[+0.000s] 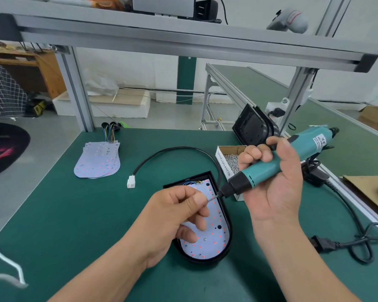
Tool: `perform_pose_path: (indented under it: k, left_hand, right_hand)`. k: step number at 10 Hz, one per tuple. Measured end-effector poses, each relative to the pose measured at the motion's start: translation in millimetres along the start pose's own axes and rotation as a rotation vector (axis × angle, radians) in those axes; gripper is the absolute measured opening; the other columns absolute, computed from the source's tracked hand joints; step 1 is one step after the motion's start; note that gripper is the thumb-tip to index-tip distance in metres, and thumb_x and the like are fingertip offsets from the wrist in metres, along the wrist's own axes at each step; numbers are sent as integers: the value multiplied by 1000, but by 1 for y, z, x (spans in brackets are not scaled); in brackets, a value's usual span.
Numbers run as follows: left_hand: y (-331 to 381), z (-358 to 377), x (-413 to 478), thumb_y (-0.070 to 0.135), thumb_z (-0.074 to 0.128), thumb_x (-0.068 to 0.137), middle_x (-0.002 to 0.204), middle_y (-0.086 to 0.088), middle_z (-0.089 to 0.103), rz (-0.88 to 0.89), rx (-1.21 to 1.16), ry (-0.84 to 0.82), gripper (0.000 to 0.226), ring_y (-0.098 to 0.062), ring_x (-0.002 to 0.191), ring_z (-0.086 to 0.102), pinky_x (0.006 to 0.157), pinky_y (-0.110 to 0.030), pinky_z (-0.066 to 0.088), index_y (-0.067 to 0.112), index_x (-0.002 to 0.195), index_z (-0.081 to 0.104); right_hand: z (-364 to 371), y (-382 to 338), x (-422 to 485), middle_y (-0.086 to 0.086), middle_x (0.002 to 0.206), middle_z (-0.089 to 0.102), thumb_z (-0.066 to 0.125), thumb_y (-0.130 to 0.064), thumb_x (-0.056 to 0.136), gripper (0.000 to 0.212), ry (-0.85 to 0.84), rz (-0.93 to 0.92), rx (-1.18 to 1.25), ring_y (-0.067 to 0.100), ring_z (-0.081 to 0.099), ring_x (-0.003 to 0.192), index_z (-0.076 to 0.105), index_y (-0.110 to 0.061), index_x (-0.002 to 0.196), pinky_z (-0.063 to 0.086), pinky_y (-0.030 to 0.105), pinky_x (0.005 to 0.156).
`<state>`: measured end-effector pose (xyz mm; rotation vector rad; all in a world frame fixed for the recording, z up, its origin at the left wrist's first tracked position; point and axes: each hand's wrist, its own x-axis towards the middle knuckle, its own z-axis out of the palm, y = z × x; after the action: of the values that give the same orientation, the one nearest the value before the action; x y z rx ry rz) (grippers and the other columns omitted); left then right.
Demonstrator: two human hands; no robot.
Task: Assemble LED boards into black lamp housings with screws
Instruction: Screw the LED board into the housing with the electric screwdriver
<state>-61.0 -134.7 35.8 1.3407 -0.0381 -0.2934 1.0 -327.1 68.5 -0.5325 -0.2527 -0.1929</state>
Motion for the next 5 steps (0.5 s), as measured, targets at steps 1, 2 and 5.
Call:
perform_pose_path:
  k: [1, 2, 5]
  left_hand:
    - [1, -1, 0, 33, 84, 78, 88, -11, 73, -13, -72, -6, 22, -14, 66, 66, 54, -25, 57, 14, 87, 81]
    - [1, 0, 1, 31, 85, 74, 86, -10, 72, -44, -169, -19, 23, -13, 64, 66, 57, -25, 59, 13, 89, 82]
    - [3, 1, 0, 12, 81, 78, 100, -21, 78, -87, -303, -28, 20, -23, 82, 79, 68, -29, 65, 6, 97, 84]
  right_hand:
    - [0, 0, 0, -2, 72, 48, 62, -22, 102, 13, -3, -4, -1, 16, 54, 72, 65, -14, 91, 52, 29, 74]
    - [0, -1, 0, -2, 73, 48, 62, -22, 102, 13, -5, -14, -2, 16, 54, 73, 64, -14, 92, 52, 29, 75]
    - [2, -1, -2, -3, 72, 48, 62, -23, 102, 13, -27, -22, -16, 15, 54, 73, 65, -15, 92, 52, 29, 75]
